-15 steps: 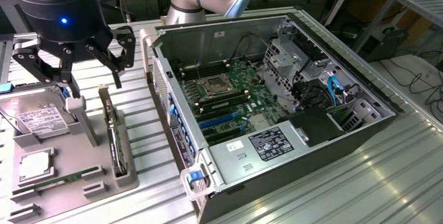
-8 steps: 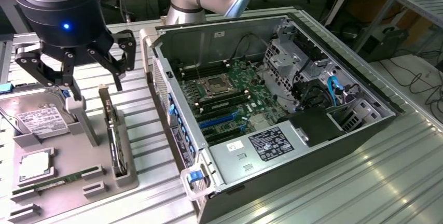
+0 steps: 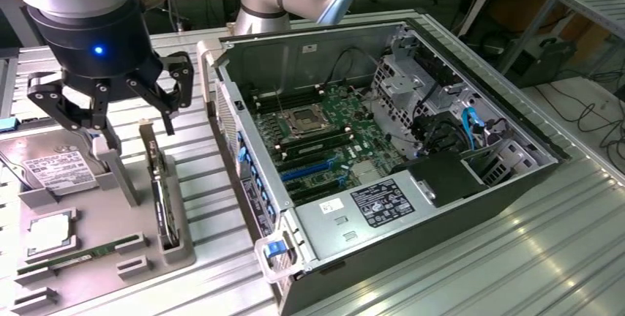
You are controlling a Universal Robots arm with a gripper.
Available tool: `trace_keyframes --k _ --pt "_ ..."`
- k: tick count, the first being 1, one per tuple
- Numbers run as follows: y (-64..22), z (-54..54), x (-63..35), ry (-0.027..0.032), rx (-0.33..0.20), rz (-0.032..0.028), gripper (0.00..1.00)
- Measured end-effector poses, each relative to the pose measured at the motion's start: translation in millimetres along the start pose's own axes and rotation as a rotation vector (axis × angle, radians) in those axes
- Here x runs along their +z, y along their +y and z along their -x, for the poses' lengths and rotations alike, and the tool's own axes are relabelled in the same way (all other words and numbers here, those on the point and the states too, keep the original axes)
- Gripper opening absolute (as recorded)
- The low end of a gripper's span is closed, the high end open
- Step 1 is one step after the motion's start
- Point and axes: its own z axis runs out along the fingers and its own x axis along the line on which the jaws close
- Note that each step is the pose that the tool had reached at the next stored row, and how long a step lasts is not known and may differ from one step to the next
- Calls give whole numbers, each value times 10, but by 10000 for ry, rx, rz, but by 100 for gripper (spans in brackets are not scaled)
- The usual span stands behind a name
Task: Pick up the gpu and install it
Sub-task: 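Pick up the gpu and move the gpu toward the slot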
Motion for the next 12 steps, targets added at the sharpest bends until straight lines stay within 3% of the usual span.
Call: trace_keyframes --k 12 --pt "-41 -2 94 -1 0 0 66"
